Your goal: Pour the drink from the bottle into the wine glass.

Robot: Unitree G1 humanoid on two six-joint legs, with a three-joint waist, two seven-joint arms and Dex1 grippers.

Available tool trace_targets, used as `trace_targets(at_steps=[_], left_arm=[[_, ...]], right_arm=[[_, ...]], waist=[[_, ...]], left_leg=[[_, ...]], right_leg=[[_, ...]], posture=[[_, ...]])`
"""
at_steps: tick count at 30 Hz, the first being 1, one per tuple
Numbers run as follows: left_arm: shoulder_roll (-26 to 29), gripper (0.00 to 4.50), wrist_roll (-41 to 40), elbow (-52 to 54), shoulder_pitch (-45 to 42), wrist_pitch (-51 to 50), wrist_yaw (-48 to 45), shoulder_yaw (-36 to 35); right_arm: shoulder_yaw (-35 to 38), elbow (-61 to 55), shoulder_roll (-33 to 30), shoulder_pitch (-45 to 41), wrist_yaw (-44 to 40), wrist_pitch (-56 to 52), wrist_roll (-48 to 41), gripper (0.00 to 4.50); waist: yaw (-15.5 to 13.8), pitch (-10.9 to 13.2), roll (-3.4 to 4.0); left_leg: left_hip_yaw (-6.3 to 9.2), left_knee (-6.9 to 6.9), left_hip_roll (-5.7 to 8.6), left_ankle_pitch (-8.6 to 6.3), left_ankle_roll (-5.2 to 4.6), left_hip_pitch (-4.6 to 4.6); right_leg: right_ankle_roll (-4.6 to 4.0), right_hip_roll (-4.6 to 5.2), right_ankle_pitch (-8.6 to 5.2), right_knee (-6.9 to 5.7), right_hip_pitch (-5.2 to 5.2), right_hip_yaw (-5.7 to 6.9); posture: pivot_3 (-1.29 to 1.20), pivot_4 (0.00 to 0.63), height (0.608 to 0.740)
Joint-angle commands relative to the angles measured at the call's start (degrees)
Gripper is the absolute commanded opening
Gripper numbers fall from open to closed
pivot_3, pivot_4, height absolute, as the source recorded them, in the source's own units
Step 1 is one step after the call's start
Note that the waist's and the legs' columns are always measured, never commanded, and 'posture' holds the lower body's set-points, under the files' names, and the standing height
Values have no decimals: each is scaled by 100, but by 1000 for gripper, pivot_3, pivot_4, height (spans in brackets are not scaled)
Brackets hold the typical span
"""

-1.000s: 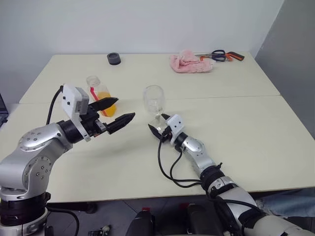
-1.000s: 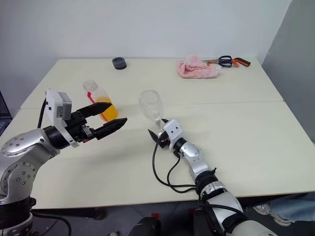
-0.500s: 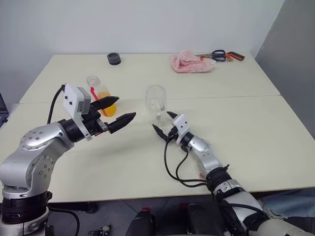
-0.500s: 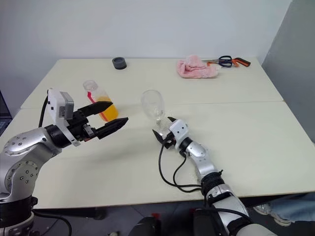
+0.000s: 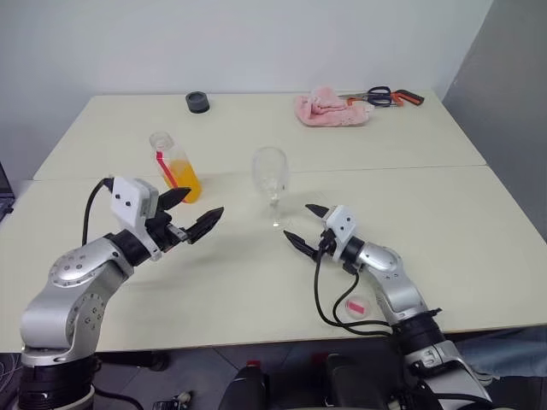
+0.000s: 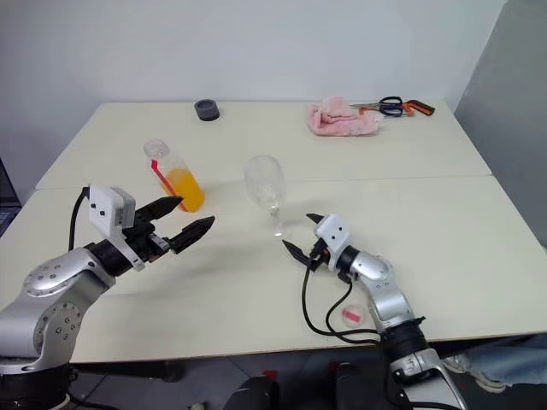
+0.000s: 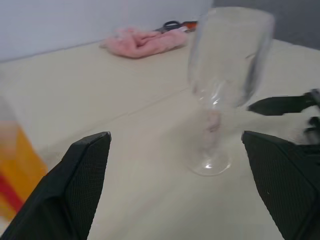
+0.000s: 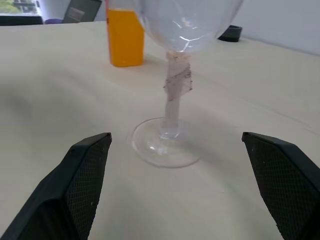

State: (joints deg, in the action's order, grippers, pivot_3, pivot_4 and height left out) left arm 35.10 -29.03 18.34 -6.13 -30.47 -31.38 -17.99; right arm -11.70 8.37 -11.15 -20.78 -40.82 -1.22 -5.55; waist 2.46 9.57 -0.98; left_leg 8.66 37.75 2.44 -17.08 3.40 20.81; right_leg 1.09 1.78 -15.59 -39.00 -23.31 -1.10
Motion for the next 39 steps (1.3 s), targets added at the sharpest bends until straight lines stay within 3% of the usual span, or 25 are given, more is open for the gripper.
trace_targets(at_steps=[1,14,24,39], left_arm=[[-148,4500,396,-140,145,343,492,-255],[-132,4500,811,-848,-289,471,970,-403],[230,4500,961,-2035,-1323,657,446,-70],[156,4500,1230,-3368,-2449,1101,156,269]], right_arm=[[-127,-988,-173,72,-363,-642,-376,4458],[-140,-1961,-392,-79,-420,-1678,-751,4458],[-215,-2411,-558,-162,-769,-2088,-1200,4458],[-242,-2545,-732,-220,-746,-2188,-1332,4458]], waist=[[-6,0,0],[-80,-1,-1],[-78,0,-1],[-76,-1,-2]], left_leg=[[-1,0,-1,0,0,0],[18,4,0,0,0,4],[19,4,1,0,1,4],[20,3,1,0,3,6]], right_leg=[[0,0,0,0,0,0],[1,0,0,2,4,11],[1,0,0,3,4,20],[1,1,0,4,1,20]], posture=[[0,150,740],[0,150,740],[0,150,740],[0,150,740]])
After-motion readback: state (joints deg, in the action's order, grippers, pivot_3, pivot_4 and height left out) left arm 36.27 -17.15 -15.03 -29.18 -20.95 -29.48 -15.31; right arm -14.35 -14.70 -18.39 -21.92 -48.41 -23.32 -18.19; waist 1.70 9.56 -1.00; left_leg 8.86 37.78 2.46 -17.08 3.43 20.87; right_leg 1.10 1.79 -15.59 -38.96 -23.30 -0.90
